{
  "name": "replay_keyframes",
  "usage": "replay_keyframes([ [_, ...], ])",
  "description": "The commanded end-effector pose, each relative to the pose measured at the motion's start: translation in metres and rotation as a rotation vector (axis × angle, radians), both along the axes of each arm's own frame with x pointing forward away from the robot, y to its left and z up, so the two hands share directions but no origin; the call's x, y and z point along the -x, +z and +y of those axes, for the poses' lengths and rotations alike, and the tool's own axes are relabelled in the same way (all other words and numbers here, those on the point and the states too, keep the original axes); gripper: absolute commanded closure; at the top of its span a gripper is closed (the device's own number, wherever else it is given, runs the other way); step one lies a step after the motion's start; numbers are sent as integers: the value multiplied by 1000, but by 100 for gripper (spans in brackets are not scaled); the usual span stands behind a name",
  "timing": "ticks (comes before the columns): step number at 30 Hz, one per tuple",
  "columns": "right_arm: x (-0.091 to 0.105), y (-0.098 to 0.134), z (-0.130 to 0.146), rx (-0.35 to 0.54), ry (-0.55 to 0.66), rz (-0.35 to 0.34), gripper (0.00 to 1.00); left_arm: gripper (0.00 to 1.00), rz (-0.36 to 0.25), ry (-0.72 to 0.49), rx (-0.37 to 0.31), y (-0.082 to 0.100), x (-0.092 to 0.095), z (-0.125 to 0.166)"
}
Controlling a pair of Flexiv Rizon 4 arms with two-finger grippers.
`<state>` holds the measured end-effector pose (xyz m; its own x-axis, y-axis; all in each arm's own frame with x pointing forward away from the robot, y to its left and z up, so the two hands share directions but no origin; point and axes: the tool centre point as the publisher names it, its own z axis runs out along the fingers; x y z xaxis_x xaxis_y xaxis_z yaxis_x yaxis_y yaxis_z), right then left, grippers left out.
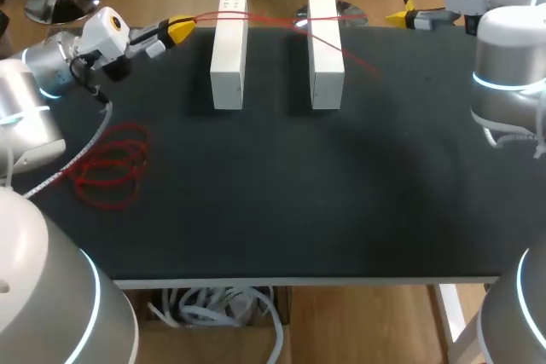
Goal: Grab the tape and strap the tape.
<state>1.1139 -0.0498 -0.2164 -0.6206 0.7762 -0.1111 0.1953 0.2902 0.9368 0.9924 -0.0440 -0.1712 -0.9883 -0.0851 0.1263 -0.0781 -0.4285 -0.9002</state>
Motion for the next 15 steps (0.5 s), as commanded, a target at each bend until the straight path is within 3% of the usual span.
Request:
replay_keyframes([
  [1,2,-4,-2,-191,-69,28,0,100,21,49,-8,2,4,-1],
  [6,12,-4,-3,-355,-173,46,0,100,21,49,-8,2,4,-1],
  [13,30,1,0,-415,-236,8,0,100,21,49,-8,2,4,-1],
  [14,32,2,1,-422,-240,8,24,100,21,49,-8,2,4,-1],
  [15,34,3,3,-425,-245,6,38,100,21,49,-8,2,4,-1],
])
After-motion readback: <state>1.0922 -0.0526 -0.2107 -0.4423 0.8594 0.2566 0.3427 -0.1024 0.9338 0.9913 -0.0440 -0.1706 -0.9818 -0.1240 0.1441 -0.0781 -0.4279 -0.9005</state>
